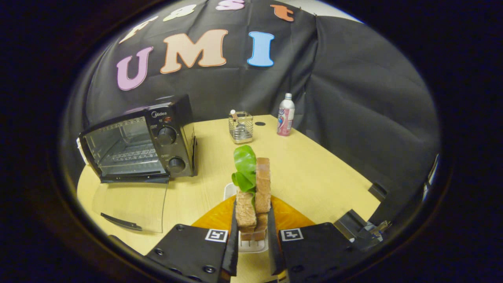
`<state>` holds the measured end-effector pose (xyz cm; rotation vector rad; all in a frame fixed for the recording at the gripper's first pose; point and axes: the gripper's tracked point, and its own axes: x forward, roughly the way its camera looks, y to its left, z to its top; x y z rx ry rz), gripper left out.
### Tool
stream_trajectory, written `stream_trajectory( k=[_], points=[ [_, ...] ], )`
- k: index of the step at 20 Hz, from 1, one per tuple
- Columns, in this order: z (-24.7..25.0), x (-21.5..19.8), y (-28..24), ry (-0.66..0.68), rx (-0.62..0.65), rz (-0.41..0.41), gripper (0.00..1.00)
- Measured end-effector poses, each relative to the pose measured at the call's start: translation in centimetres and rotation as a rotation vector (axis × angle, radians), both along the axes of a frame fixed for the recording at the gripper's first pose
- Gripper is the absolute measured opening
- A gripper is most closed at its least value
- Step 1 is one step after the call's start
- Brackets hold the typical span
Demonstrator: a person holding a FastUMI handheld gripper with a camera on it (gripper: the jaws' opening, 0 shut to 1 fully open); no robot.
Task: Open the toaster oven, put the food inside, and close the toaster oven door.
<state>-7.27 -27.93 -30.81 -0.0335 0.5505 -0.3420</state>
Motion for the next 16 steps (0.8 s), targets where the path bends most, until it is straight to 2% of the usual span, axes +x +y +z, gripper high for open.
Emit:
stream_trajectory(
  k=[4, 8, 11, 16],
  points=[
    [3.3, -0.8, 0.6, -0.06, -0.027, -0.009, 0.34],
    [6.3, -2.1, 1.9, -0.13, -0.009, -0.057, 0.34],
    [7.3, -3.1, 4.7, -0.185, 0.09, -0.094, 0.34],
    [5.8, -2.8, 12.2, -0.229, 0.38, -0.057, 0.34]
  ],
)
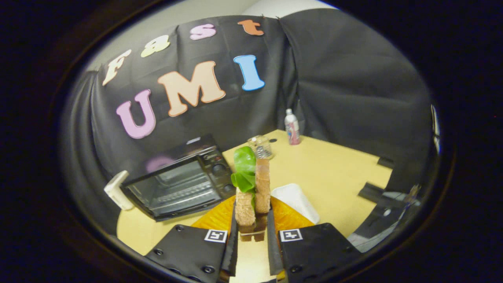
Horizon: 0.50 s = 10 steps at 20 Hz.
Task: Open the toaster oven, put the food inside, and close the toaster oven door.
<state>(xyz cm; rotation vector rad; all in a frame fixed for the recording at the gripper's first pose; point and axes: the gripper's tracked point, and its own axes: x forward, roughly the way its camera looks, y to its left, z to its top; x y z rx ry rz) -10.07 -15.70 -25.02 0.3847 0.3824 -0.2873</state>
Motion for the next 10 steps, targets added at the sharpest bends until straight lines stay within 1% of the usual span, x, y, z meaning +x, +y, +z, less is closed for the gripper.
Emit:
stream_trajectory(
  k=[3, 5, 10],
  points=[
    [-1.3, 1.7, 5.0, -0.046, 0.221, 0.056, 0.34],
    [-1.8, 3.3, 7.7, -0.088, 0.353, 0.076, 0.34],
    [-3.2, 7.4, 13.3, -0.126, 0.548, 0.103, 0.34]
  ],
)
